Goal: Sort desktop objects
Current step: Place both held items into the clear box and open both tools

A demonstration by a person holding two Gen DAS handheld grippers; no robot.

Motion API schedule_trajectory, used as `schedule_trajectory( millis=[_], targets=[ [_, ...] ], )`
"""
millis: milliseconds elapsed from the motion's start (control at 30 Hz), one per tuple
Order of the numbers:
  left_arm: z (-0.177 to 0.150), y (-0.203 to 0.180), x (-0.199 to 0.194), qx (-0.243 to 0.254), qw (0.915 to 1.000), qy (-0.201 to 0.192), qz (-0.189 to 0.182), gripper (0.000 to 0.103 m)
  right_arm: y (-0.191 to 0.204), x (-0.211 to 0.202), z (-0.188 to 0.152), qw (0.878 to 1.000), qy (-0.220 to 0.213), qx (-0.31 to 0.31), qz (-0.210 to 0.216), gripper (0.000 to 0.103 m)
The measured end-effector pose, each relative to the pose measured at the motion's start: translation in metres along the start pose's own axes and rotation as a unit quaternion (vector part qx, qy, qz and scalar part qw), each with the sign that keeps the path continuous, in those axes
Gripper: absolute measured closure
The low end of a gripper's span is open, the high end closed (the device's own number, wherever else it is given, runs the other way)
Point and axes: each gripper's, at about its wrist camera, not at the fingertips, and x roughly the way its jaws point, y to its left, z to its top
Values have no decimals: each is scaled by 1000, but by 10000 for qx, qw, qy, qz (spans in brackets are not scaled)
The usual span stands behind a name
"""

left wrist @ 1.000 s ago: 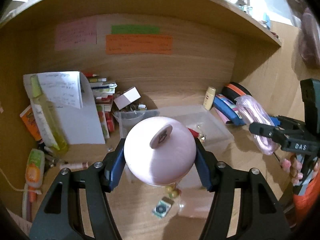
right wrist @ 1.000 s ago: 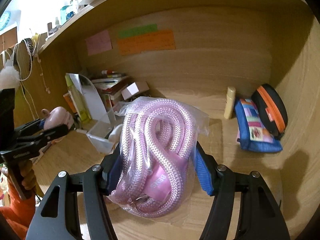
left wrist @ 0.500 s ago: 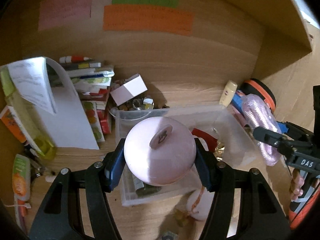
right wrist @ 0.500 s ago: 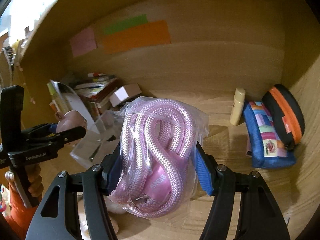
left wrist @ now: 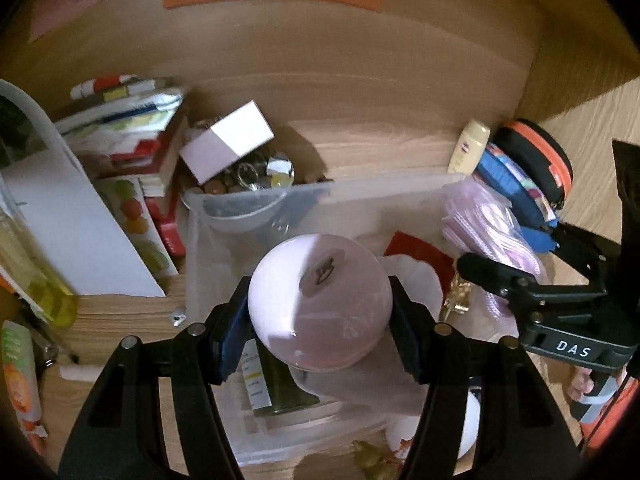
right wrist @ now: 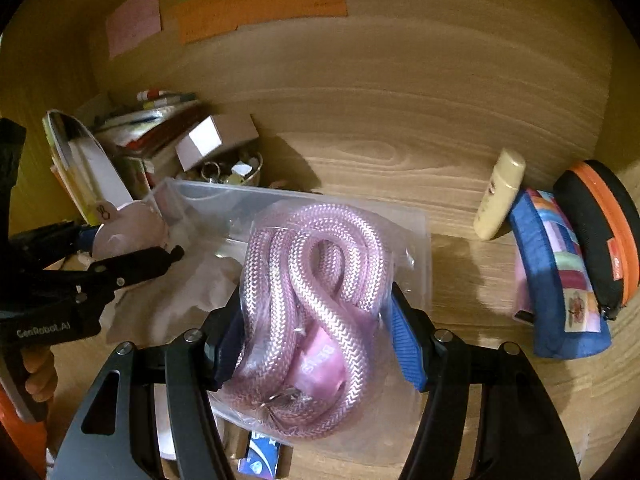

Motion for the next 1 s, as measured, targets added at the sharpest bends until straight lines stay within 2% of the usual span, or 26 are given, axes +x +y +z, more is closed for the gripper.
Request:
schedule_trajectory(
  millis=[300,567,667,800,1000],
  targets=[
    [-3,-1,12,76,9999,139,-69,39,12,25,-6,9989,261,-343,-175,42],
    [-4,-4,13,183,9995,211,-117,29,12,22,-5,9985,283,-340,-318,39],
    [-2,-2,7,82,9998,118,-112,21,15,17,-4,9979,229,-436,-410,27],
    [0,4,-2,-62,9998,4,-200,19,23,6,-6,9958,97,-664,-630,25],
    [0,1,-22,-27,9997,-222,-88,19,28,-12,-10,9944,-14,-776,-716,22]
  ],
)
